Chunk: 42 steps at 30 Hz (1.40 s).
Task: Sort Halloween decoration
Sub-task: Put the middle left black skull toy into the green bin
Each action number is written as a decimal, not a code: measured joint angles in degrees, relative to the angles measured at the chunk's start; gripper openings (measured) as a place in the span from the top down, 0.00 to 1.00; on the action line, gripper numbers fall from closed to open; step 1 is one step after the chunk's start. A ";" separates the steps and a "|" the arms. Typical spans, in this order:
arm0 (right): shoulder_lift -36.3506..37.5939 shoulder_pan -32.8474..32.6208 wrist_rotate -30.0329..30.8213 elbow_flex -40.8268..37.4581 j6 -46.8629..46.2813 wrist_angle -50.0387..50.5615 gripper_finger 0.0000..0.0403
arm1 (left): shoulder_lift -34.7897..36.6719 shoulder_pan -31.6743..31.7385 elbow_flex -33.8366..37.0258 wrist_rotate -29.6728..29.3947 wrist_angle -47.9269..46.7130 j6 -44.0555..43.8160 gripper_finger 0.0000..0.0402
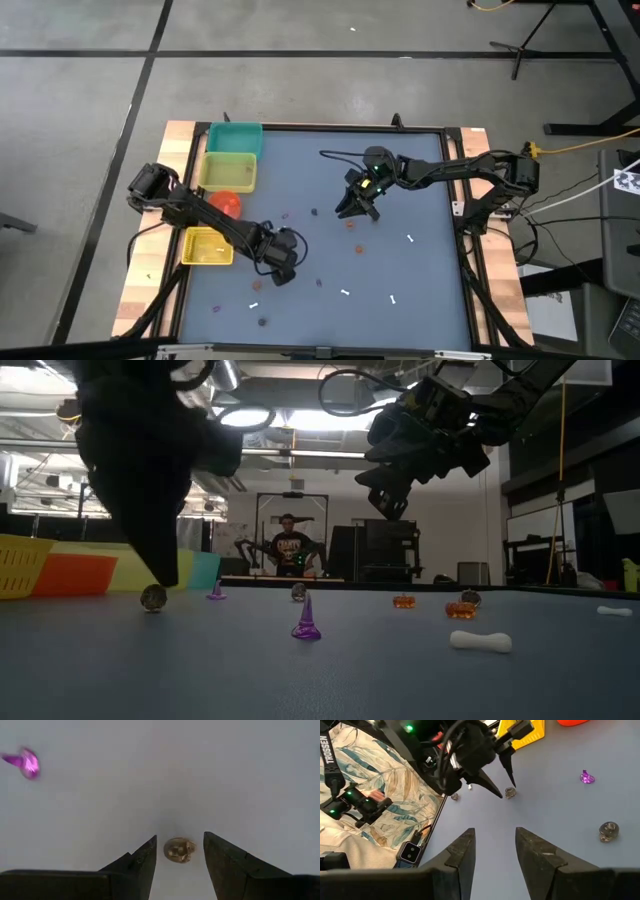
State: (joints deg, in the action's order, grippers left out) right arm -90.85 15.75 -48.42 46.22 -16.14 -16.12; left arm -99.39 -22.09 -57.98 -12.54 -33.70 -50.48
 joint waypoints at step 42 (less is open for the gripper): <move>0.00 0.01 0.02 0.00 0.02 0.00 0.66 | 0.08 -0.04 5.89 2.60 6.20 -0.12 0.78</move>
State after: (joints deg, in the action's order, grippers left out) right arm -90.85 15.76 -48.40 46.22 -16.12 -16.12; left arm -99.31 -22.13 -52.09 -9.93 -27.50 -50.61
